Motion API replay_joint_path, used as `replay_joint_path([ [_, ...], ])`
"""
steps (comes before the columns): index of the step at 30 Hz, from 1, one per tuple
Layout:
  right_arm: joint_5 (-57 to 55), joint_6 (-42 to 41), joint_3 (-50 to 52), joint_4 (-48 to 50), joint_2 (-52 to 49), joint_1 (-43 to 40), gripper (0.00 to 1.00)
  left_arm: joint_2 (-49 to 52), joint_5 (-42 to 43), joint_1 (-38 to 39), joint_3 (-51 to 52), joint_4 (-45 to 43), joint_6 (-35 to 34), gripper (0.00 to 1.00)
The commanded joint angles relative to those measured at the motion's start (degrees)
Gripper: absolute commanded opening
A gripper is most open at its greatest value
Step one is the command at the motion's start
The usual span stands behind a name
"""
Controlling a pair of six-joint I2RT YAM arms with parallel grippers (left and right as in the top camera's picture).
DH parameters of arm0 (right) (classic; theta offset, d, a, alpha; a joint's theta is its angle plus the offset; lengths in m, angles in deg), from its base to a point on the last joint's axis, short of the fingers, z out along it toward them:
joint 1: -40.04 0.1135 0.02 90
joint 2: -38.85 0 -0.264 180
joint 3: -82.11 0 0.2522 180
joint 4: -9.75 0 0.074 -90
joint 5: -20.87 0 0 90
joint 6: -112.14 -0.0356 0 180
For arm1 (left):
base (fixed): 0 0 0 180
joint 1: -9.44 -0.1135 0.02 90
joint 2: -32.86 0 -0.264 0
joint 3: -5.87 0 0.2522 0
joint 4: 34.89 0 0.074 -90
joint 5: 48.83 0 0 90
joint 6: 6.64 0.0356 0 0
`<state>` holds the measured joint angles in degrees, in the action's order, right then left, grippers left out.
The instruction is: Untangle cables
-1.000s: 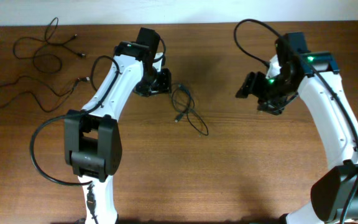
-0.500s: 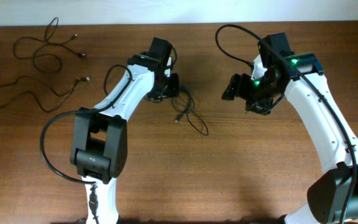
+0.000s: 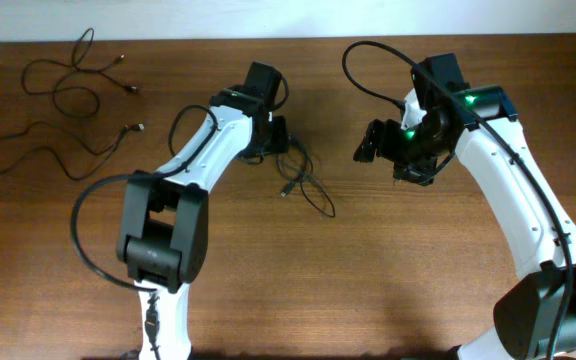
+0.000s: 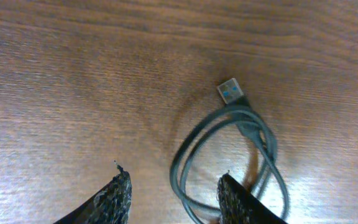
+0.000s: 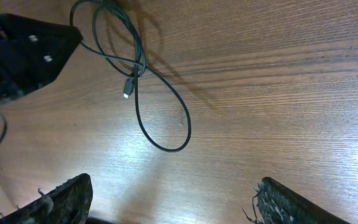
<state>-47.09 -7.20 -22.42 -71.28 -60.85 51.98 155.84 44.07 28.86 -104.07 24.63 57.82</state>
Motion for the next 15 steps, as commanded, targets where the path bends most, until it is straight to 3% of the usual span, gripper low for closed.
replay_joint_path([
  [1, 0.24, 0.44, -0.52, 0.0, 0.81, 0.44, 0.86, 4.0, -0.81, 0.17, 0.63, -0.37, 1.03, 0.47],
  [4, 0.24, 0.44, -0.52, 0.0, 0.81, 0.44, 0.86, 4.33, -0.81, -0.09, 0.63, -1.44, 1.79, 0.42],
  [6, 0.22, 0.44, -0.52, 0.02, 0.81, 0.44, 0.87, 4.31, -0.81, -0.07, 0.61, -2.08, 2.05, 0.29],
  [9, 0.15, 0.44, -0.52, 0.04, 0.81, 0.44, 0.87, 4.31, -0.79, -0.09, 0.61, -2.19, 2.03, 0.17],
  [11, -0.2, 0.44, -0.52, 0.02, 0.81, 0.44, 0.87, 4.28, -0.37, -0.09, -0.04, -1.79, 2.05, 0.0],
  [15, -0.22, 0.44, -0.52, 0.07, 0.52, 0.44, 0.88, 2.78, 6.03, -0.07, -3.06, 0.81, 5.57, 0.0],
])
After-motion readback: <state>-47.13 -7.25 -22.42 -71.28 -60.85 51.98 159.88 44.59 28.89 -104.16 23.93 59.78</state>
